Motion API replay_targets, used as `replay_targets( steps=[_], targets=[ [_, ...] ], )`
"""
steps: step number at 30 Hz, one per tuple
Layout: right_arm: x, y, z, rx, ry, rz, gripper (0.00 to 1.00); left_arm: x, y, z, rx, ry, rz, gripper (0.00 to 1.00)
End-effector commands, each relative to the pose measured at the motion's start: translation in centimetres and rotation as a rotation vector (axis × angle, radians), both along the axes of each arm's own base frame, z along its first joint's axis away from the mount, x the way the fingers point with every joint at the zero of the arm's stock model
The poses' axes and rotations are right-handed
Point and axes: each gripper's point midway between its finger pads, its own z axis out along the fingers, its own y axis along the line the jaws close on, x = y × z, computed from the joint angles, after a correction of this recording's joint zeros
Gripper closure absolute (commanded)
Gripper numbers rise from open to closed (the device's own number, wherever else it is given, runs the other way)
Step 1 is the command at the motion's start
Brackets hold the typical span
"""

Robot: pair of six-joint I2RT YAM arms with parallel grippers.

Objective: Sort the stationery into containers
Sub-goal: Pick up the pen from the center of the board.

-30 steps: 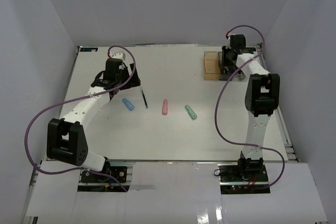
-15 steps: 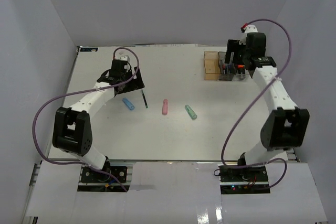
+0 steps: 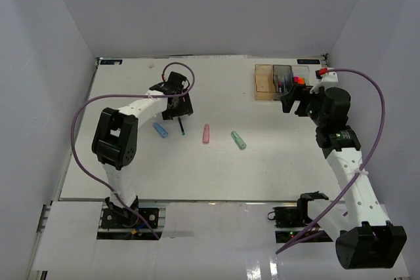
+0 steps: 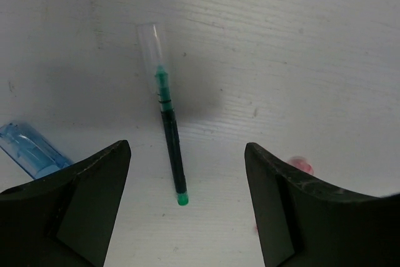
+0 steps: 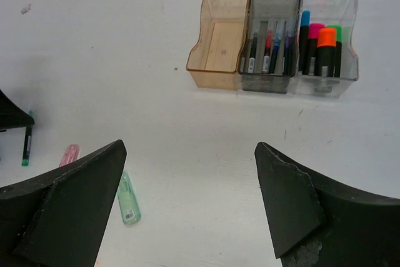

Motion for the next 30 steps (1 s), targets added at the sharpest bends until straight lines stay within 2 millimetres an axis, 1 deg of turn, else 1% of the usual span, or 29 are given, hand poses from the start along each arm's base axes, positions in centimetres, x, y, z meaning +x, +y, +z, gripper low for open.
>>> replay_targets(
  steps=[1,3,4,5,6,7,8,17,18,21,23,24,25,26,27,28,29,30],
  targets=[
    [-0.1,1.0,2.0,0.066,-0.088,0.037,0.10,0.8,0.9,0.6,0.040,-0.002,0.062,0.20],
    [-0.4,1.3,1.7,0.071,-0.085,0.050,0.10,0.9,0.7,0.1,0.048,0.010,0.063,0.24],
    [-0.5,1.5,1.3,0.070,-0.078,0.056,0.10,0.9,0.8,-0.5,0.061,0.023,0.063,0.25],
    [-0.5,1.5,1.2,0.068,-0.080,0.055,0.10,1.0,0.8,-0.5,0.069,0.025,0.066,0.27],
    [-0.6,1.6,1.1,0.065,-0.082,0.061,0.10,1.0,0.9,-1.2,0.083,0.040,0.068,0.28],
    [-0.7,1.7,0.9,0.061,-0.080,0.061,0.10,1.0,1.0,-1.5,0.089,0.048,0.075,0.29],
    [-0.8,1.8,0.5,0.057,-0.076,0.064,0.10,1.0,1.1,-1.6,0.095,0.053,0.080,0.34],
    [-1.2,2.7,-1.0,0.023,-0.049,0.108,0.10,0.5,1.1,-4.0,0.124,0.107,0.089,0.54],
    [-1.2,2.8,-1.1,0.022,-0.043,0.113,0.10,0.4,1.0,-4.2,0.123,0.112,0.087,0.62],
    [-1.3,3.3,-1.2,0.025,-0.038,0.147,0.09,0.2,0.8,-4.5,0.108,0.123,0.090,0.75],
    [-1.3,3.7,-1.4,0.029,-0.030,0.166,0.08,0.1,0.4,-4.2,0.089,0.125,0.082,0.80],
    [-1.4,3.9,-1.5,0.028,-0.027,0.177,0.08,0.2,0.1,-3.5,0.072,0.112,0.081,0.83],
    [-1.5,4.4,-1.5,0.035,-0.028,0.207,0.07,0.2,-0.3,-3.2,0.051,0.101,0.073,0.84],
    [-1.5,5.0,-1.8,0.041,-0.017,0.234,0.07,0.1,-1.1,-2.6,0.014,0.097,0.053,0.85],
    [-1.6,5.5,-1.8,0.050,-0.010,0.261,0.06,0.1,-1.8,-1.3,-0.024,0.069,0.041,0.85],
    [-1.7,6.1,-2.1,0.059,0.001,0.288,0.06,0.2,-2.5,-0.8,-0.061,0.046,0.024,0.86],
    [-1.9,7.3,-2.6,0.072,0.026,0.337,0.05,-0.2,-4.0,0.0,-0.118,0.038,-0.014,0.87],
    [-2.0,8.0,-2.8,0.079,0.038,0.358,0.06,-0.3,-4.7,1.7,-0.164,0.003,-0.029,0.87]
  ],
)
